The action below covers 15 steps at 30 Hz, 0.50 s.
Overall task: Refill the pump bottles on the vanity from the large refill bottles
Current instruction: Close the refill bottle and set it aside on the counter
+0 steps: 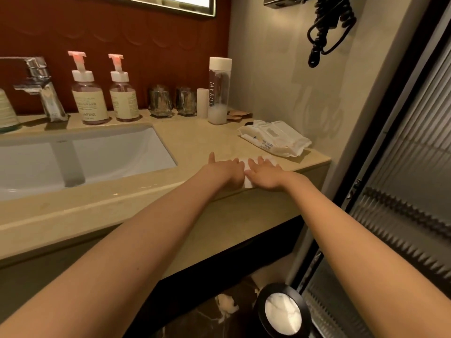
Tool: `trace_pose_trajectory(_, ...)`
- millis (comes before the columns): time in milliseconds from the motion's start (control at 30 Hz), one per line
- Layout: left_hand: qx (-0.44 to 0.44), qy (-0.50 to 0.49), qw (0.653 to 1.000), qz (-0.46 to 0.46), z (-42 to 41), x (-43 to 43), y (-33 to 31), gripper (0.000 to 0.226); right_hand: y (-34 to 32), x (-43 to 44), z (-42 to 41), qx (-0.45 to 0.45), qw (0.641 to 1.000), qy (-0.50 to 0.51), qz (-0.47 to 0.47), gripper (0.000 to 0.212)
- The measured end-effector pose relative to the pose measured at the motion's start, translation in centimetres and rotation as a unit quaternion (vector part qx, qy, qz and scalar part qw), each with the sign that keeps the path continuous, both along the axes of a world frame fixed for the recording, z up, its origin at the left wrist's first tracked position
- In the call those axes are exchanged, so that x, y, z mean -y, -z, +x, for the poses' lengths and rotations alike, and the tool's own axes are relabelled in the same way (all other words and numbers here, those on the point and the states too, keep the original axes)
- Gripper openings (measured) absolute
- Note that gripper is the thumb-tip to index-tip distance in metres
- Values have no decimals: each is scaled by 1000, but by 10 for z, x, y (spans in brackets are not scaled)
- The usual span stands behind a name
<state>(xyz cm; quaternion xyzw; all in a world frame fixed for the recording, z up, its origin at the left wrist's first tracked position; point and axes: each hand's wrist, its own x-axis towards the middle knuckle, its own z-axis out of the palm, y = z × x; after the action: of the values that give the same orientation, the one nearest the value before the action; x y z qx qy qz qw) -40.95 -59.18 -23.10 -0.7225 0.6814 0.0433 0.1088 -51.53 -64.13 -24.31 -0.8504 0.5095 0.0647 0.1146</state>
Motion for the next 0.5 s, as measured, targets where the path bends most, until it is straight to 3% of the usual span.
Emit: trace_pose_trajectory(500,13,-59,998,-26,79,-80,3,50,2,-64,83,6,997,-83,1,58)
